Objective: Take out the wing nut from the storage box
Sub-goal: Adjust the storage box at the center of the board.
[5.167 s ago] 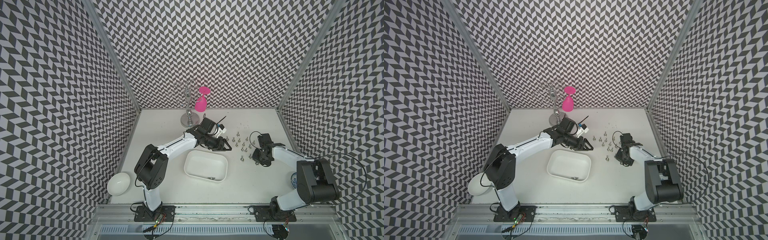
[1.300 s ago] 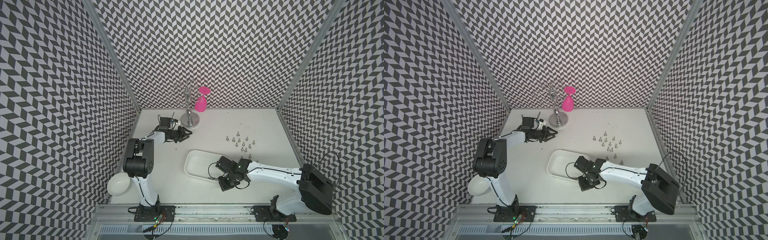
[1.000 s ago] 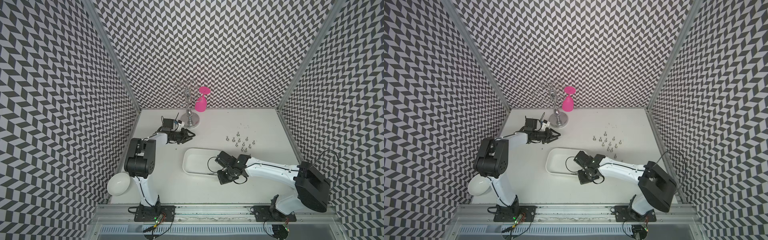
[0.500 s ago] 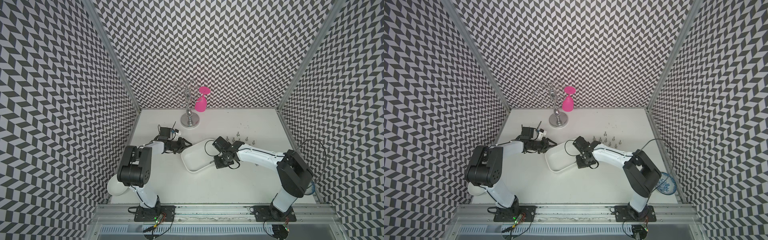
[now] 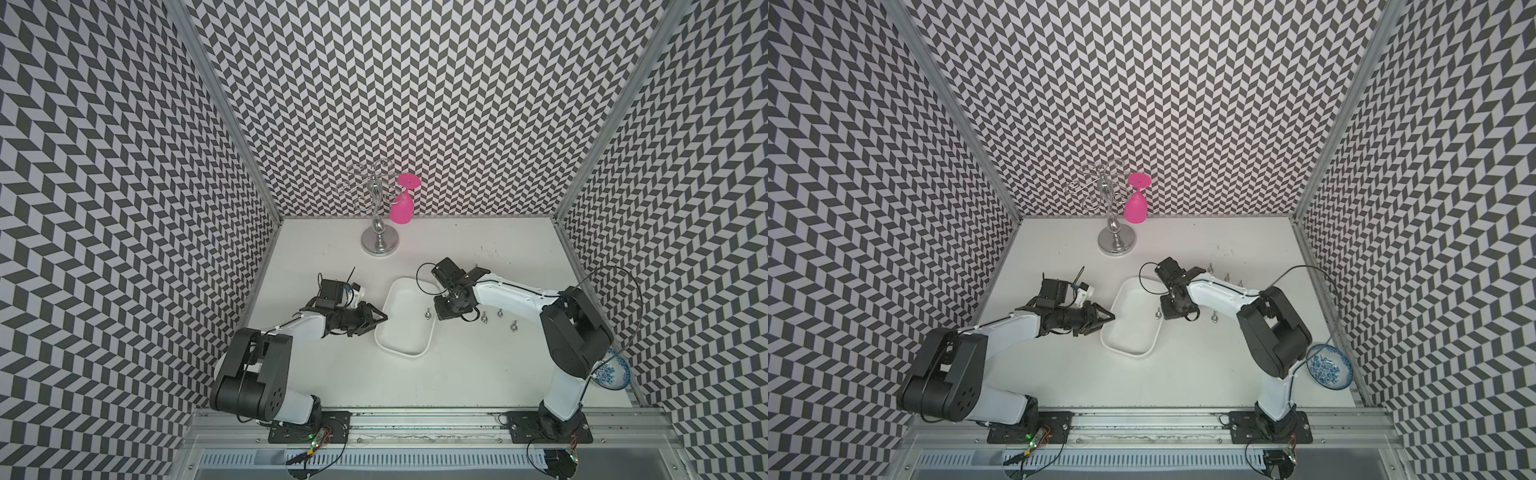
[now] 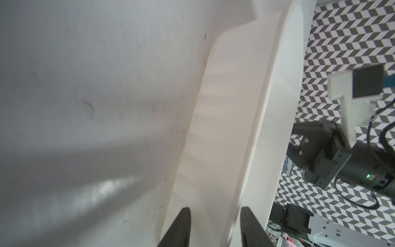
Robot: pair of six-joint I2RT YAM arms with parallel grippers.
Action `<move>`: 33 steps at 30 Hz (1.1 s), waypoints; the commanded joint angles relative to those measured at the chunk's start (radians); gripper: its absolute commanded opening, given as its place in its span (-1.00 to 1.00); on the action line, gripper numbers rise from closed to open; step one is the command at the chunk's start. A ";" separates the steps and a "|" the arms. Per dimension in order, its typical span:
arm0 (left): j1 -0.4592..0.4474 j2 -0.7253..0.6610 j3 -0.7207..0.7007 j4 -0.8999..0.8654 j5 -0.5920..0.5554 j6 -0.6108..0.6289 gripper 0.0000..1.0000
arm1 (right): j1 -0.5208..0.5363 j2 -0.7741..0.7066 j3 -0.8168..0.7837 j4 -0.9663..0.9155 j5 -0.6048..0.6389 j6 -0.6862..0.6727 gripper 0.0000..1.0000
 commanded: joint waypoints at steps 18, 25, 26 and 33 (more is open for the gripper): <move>0.054 -0.259 0.027 -0.192 -0.230 -0.008 0.08 | 0.099 -0.089 0.204 -0.143 0.180 0.017 -0.57; 0.133 -0.264 0.092 -0.226 -0.209 0.043 0.16 | 0.178 -0.113 0.183 -0.078 0.205 0.079 -0.39; 0.133 -0.258 0.104 -0.226 -0.206 0.043 0.17 | 0.194 -0.118 0.184 -0.072 0.212 0.080 -0.38; 0.133 -0.275 0.143 -0.218 -0.170 0.044 0.35 | 0.262 -0.040 0.210 -0.078 0.248 0.080 -0.36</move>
